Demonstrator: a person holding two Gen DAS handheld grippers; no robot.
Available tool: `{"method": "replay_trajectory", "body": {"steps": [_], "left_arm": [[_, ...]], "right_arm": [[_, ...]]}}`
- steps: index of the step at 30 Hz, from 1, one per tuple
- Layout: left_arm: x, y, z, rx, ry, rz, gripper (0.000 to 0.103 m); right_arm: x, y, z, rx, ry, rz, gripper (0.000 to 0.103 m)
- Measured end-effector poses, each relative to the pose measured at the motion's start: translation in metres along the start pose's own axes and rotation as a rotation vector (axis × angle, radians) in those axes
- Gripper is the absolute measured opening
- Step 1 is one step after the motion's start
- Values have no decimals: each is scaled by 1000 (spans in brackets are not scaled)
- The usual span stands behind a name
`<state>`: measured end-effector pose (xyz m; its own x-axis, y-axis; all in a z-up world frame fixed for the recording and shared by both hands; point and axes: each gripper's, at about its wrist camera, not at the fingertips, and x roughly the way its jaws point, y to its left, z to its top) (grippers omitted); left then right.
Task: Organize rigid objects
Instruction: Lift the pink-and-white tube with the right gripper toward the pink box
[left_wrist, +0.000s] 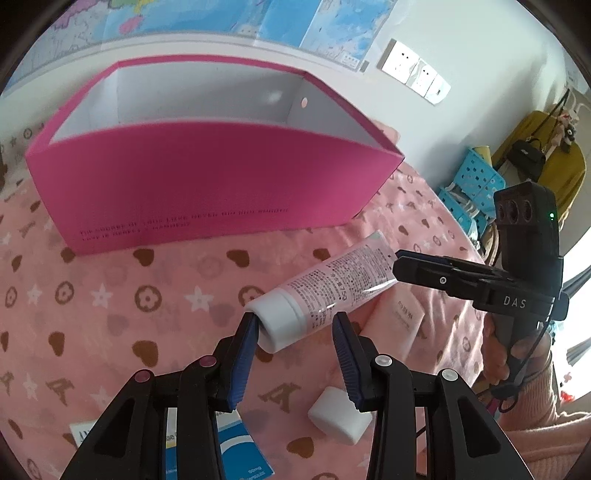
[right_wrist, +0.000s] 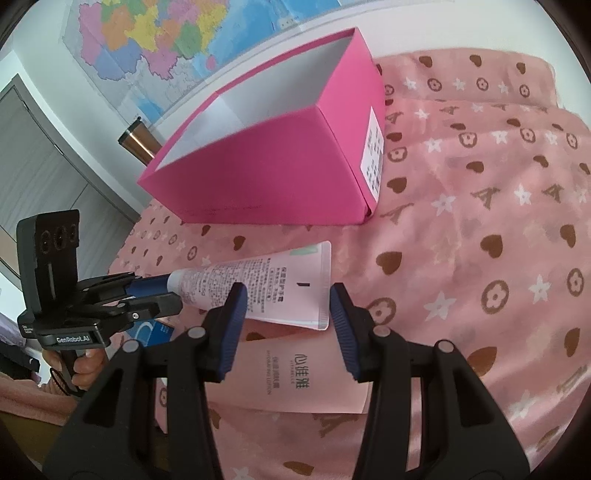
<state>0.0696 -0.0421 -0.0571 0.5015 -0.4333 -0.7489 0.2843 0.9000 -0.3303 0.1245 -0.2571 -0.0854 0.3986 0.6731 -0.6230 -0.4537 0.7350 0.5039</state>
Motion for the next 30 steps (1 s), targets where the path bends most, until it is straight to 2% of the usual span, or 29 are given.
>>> {"method": "replay_trajectory", "body": {"steps": [16,30], "left_arm": [[-36,-10,25,72,-112,20,43],[-47,-15,47,100,-182,40,43]], "right_arm": [[-29,23,22,-54,-91,-5,49],[-42,35,43,-96,-148,-13,49]]}}
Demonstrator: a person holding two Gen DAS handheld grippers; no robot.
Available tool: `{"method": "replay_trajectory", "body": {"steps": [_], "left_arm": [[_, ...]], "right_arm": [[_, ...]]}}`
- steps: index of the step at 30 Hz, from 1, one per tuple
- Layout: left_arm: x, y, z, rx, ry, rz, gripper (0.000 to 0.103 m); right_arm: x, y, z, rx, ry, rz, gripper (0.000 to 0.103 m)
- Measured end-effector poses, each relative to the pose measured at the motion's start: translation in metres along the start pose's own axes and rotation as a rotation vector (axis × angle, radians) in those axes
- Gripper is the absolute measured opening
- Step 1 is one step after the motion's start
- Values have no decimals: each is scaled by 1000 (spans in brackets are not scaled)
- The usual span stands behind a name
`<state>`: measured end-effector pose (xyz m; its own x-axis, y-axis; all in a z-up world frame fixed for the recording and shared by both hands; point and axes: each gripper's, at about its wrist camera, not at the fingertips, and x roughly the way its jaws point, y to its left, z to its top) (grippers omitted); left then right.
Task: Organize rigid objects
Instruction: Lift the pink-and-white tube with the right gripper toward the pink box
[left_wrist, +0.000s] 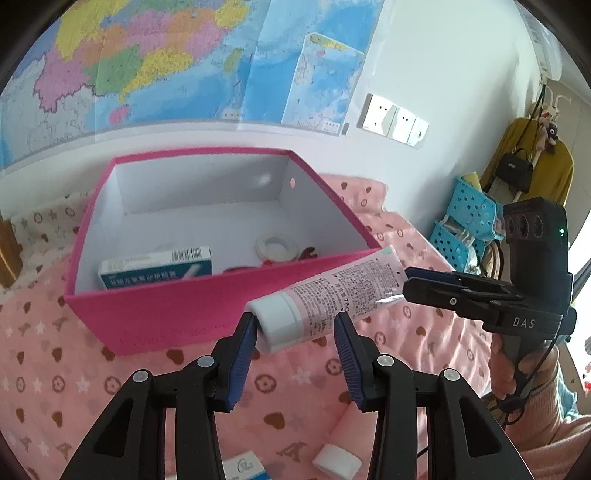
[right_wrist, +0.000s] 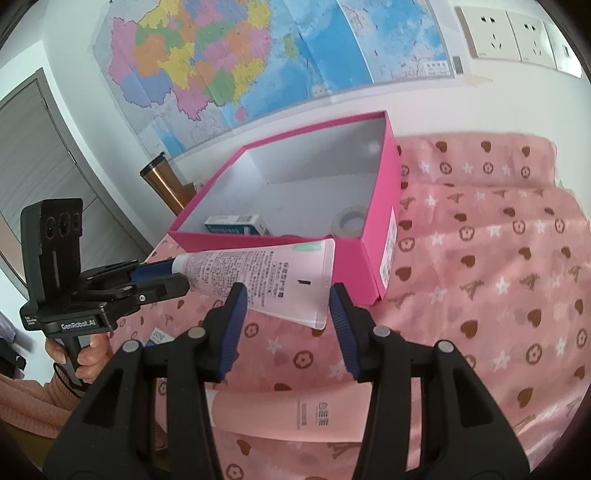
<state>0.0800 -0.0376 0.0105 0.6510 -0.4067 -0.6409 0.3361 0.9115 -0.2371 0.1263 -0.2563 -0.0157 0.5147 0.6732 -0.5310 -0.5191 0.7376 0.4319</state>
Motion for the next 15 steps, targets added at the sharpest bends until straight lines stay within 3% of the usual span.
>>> {"method": "replay_trajectory", "body": {"steps": [15], "left_arm": [[0,3,26,30,-44,20,43]], "right_arm": [[3,-1,25,-19,-35,-22,49]]}}
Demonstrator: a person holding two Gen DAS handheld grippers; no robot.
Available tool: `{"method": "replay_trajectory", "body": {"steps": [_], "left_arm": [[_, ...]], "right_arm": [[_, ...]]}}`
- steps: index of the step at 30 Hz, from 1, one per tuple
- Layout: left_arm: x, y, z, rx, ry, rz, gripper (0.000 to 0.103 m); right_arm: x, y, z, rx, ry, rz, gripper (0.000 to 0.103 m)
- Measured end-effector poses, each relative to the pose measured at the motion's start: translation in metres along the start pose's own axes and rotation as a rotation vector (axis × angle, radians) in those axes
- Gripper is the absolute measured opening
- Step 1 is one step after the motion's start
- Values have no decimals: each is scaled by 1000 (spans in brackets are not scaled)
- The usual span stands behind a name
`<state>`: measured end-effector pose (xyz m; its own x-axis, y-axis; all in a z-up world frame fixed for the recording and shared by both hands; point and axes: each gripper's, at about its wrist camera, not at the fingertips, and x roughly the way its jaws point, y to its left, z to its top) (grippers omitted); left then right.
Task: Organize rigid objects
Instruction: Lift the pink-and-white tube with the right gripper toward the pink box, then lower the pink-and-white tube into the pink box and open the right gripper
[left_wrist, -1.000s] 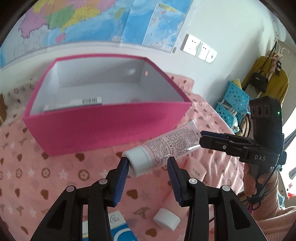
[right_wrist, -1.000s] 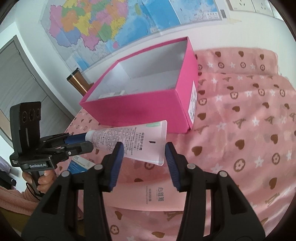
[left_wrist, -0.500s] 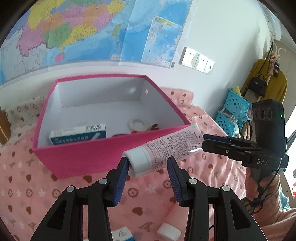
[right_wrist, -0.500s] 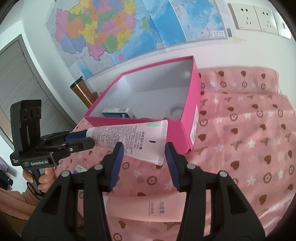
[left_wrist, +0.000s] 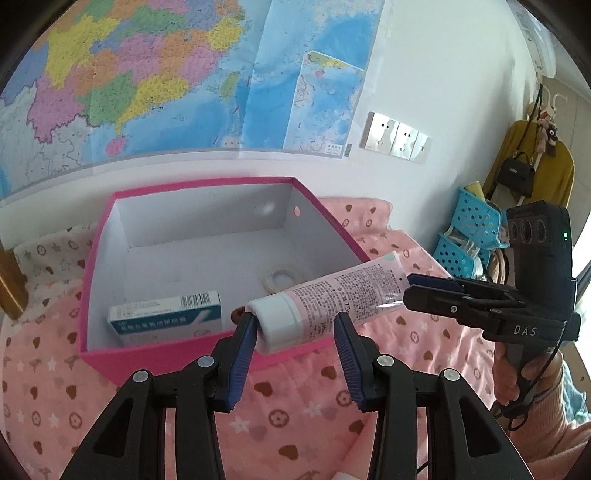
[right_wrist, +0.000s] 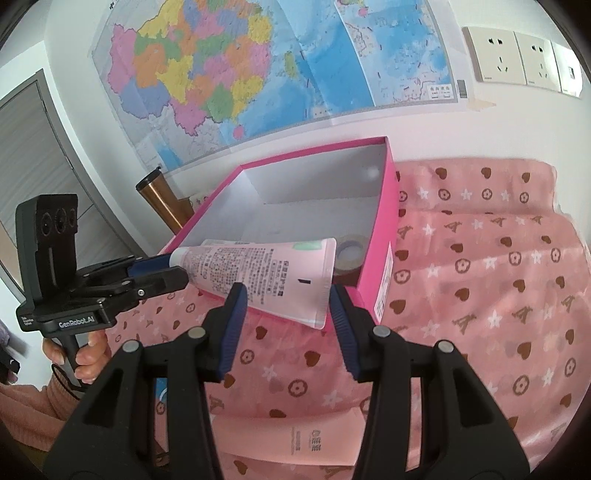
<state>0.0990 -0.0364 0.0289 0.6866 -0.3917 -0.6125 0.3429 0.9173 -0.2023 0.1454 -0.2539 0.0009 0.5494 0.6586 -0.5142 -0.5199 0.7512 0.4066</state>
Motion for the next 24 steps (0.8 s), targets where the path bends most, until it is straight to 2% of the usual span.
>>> {"method": "replay_trajectory", "body": {"steps": [13,24], "left_arm": [[13,10,23,14,-9,20,43],[40,25,28,-9,44,32,43]], "right_arm": [[12,-6,21,-1,-1,-16,49],[29,-11,30,-4,26,-38,49]]}}
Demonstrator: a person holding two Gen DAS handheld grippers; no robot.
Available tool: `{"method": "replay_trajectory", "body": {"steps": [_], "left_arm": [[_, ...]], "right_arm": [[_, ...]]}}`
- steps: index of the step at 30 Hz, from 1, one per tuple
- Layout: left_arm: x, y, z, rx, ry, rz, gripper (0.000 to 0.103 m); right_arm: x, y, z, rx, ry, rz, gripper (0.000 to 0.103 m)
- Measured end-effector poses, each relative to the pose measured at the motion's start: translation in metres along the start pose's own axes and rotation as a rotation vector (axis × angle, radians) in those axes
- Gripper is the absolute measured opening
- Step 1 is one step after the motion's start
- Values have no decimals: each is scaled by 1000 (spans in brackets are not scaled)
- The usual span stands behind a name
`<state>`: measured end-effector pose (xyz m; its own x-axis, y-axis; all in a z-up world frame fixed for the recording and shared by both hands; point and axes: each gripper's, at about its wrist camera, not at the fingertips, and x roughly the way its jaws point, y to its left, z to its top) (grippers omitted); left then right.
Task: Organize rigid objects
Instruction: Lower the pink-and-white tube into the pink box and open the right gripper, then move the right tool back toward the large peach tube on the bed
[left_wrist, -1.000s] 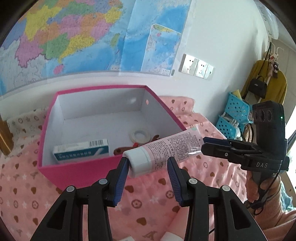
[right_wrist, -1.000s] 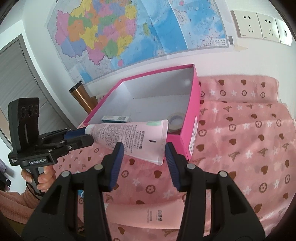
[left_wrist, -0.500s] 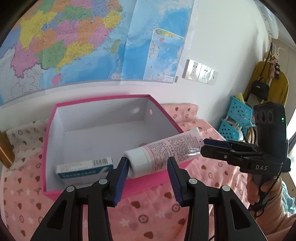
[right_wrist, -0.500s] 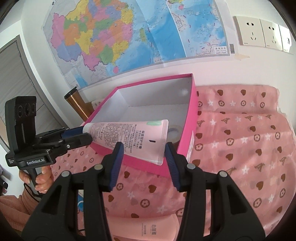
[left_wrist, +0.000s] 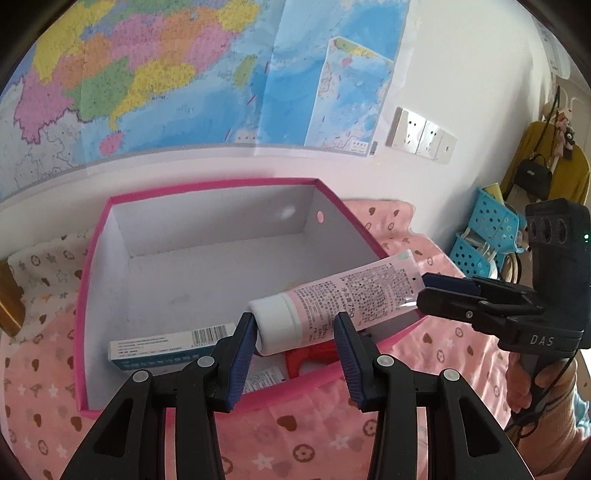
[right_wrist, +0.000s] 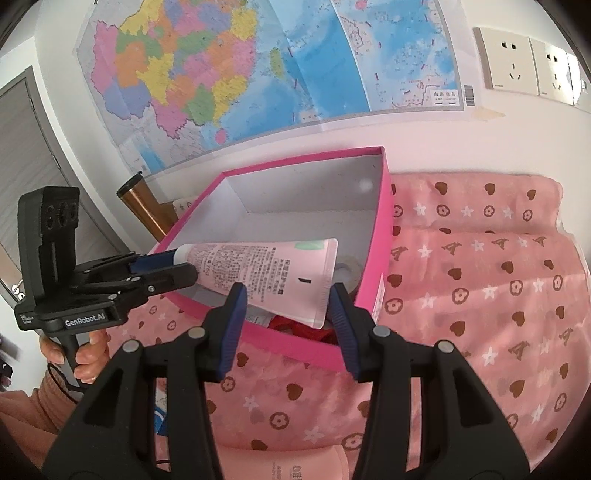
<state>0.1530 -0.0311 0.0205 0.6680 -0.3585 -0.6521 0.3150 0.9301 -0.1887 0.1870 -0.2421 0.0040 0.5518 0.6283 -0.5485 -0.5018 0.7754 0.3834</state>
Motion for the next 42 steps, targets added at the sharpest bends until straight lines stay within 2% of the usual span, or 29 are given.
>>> {"method": "replay_trajectory", "body": {"steps": [16,26,32,42], "left_arm": [[27,12,4,-23,68,7,43],[34,20,2,-41,78,22,43],[11,13,-8,-5,32,19,45],[-39,-15,-38,47,-46,-76,52]], "right_arm": [[18,-6,4,18,43,-29,49],[17,-11,7,61,17,-29,50],[9,-9,2,58,5,-20,50],[-19,-4,-19,42,-18,37,50]]}}
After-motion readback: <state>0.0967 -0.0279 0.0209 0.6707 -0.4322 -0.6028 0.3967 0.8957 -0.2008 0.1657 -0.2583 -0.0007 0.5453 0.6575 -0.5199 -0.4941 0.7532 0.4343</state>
